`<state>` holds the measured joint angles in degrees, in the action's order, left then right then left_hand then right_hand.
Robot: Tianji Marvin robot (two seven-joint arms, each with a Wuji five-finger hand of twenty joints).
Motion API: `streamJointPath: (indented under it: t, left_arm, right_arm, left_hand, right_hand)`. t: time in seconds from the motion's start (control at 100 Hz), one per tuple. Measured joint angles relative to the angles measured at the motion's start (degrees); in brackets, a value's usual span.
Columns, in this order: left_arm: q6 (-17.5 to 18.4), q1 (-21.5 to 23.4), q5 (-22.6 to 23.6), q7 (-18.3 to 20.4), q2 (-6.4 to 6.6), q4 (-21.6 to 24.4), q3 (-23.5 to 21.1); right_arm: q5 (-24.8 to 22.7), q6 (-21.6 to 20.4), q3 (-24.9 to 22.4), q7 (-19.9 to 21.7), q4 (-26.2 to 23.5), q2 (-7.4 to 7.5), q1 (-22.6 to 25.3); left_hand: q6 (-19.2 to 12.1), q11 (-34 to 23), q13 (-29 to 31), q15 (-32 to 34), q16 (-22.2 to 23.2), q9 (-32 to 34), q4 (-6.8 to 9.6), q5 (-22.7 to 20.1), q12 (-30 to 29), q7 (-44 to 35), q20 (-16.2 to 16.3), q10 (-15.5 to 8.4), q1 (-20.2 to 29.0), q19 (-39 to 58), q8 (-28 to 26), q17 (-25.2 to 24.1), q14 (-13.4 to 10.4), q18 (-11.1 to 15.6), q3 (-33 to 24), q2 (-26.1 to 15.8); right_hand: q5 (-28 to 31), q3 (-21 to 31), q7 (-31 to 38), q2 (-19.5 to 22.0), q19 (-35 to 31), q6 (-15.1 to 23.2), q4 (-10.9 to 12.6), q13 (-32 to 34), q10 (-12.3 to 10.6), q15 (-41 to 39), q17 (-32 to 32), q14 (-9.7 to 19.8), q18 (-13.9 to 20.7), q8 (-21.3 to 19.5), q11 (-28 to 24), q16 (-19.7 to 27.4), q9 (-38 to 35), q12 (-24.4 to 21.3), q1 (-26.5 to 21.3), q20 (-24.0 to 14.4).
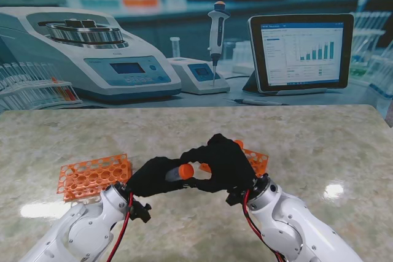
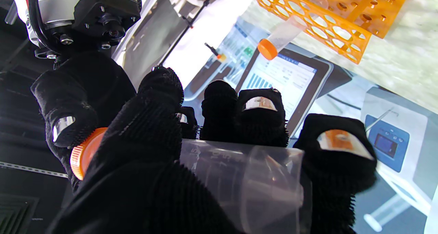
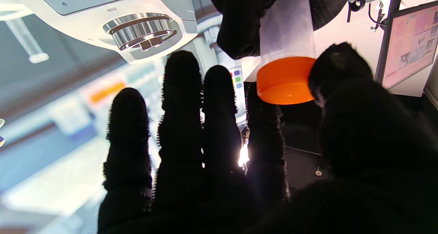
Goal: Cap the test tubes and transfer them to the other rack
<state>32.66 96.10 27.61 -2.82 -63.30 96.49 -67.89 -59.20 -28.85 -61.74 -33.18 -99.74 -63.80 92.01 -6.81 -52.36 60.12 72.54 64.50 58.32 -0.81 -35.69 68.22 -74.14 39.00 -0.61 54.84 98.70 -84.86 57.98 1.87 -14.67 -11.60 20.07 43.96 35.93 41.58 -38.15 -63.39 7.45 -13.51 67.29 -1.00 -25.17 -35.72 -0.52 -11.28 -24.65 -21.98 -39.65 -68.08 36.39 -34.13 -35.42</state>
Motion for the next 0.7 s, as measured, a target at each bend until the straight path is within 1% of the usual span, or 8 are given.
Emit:
streamJointPath:
  t: [0.06,0.09,0.1,0.27,0.48,0.57,0.58,0.7]
  left_arm:
    - [0.0,0.0,0.0,0.0,0.0,0.0,0.0]
    - [0.0,0.0,0.0,0.0,0.01,0.0,0.0]
    - [0.0,0.0,0.0,0.0,0.01,0.0,0.0]
    - [0.0,0.0,0.0,0.0,0.07,-0.1,0.1]
    - [0.0,0.0,0.1,-0.1,0.11,-0.1,0.2]
    - [0.0,0.0,0.2,-0.1,0.12,-0.1,0.2]
    - [0.0,0.0,0.2,-0.1,0.12,-0.1,0.2]
    - [0.0,0.1,0.3,-0.3,0.12,-0.1,0.2]
  right_arm:
    - [0.1,0.1,0.1,-0.1,0.1,-0.02,-0.1]
    - [0.3,0.1,0.2,-0.2,0.2,-0.05,-0.1]
    - [0.3,0.1,0.2,-0.2,0.2,-0.06,-0.1]
    - [1.1,0.4,0.7,-0.2,0.9,-0.17,-0.7]
    - [1.1,1.2,1.5,-1.6,1.6,-0.36,-1.2]
    - [1.0,1.6,1.8,-2.1,1.8,-0.41,-1.4]
    - [1.0,1.7,1.8,-2.1,1.8,-0.41,-1.4]
    - [1.1,2.2,2.2,-2.4,2.1,-0.48,-1.7]
  left_hand:
    - [0.0,0.0,0.0,0.0,0.0,0.0,0.0,0.0,0.0,0.0,0.0,0.0,0.0,0.0,0.0,0.0,0.0,0.0,0.0,0.0]
    - [0.0,0.0,0.0,0.0,0.0,0.0,0.0,0.0,0.0,0.0,0.0,0.0,0.0,0.0,0.0,0.0,0.0,0.0,0.0,0.0]
    - [0.0,0.0,0.0,0.0,0.0,0.0,0.0,0.0,0.0,0.0,0.0,0.0,0.0,0.0,0.0,0.0,0.0,0.0,0.0,0.0]
    - [0.0,0.0,0.0,0.0,0.0,0.0,0.0,0.0,0.0,0.0,0.0,0.0,0.0,0.0,0.0,0.0,0.0,0.0,0.0,-0.2]
    - [0.0,0.0,0.0,0.0,0.0,0.0,-0.02,0.0,0.0,0.0,0.0,0.0,0.0,0.0,0.0,0.0,0.0,0.0,0.0,-0.3]
    - [0.0,0.0,0.0,0.0,0.0,0.0,-0.03,0.0,0.0,0.0,0.0,0.0,0.0,0.0,0.0,0.0,0.0,0.0,0.0,-0.3]
    - [0.0,0.0,0.0,0.0,0.0,0.0,-0.03,0.0,0.0,0.0,0.0,0.0,0.0,0.0,0.0,0.0,0.0,0.0,0.0,-0.3]
    - [0.0,0.0,0.0,0.0,0.0,0.0,-0.04,0.0,0.0,0.0,0.0,0.0,0.0,0.0,0.0,0.0,0.0,0.0,0.0,-0.3]
  right_hand:
    - [0.6,-0.8,0.0,0.0,-0.5,0.1,-0.1,0.3,-0.2,-0.5,-0.8,0.1,0.0,0.1,-0.1,-0.1,-1.5,0.4,0.0,0.0]
    - [0.9,-1.2,0.0,0.0,-0.6,0.1,-0.2,1.2,-0.5,-2.9,-1.1,0.1,0.1,0.1,0.6,-0.2,-2.1,0.4,0.0,0.0]
    - [1.1,-1.4,0.0,0.0,-0.6,0.1,-0.4,1.5,-0.6,-2.1,-1.1,0.1,0.1,0.2,-0.2,-0.1,-2.1,0.4,0.0,0.0]
    - [1.7,-2.2,0.6,0.0,-1.3,0.1,-0.5,2.3,-0.6,-2.9,-2.4,0.1,0.2,0.6,-0.1,-0.3,-3.9,0.5,0.1,0.0]
    - [4.4,-4.2,2.2,0.0,-2.0,0.1,-0.5,3.9,-0.7,-4.1,-3.5,0.1,0.6,0.7,-1.2,-0.9,-5.6,0.5,1.9,0.0]
    - [5.2,-4.6,3.4,0.0,-2.0,0.1,-0.5,4.7,-0.7,-5.1,-3.9,0.1,0.6,0.7,-0.8,-0.9,-6.3,-0.6,3.0,0.0]
    - [5.2,-4.6,3.6,0.0,-2.0,0.1,-0.5,4.6,-0.8,-5.8,-3.9,0.1,0.6,0.7,-1.7,-1.0,-6.4,-0.3,3.0,0.0]
    - [5.8,-5.3,5.1,0.0,-2.1,0.2,-0.5,4.6,-1.2,-5.5,-4.5,0.1,0.6,0.7,-1.5,-1.0,-7.2,-0.5,3.8,0.0]
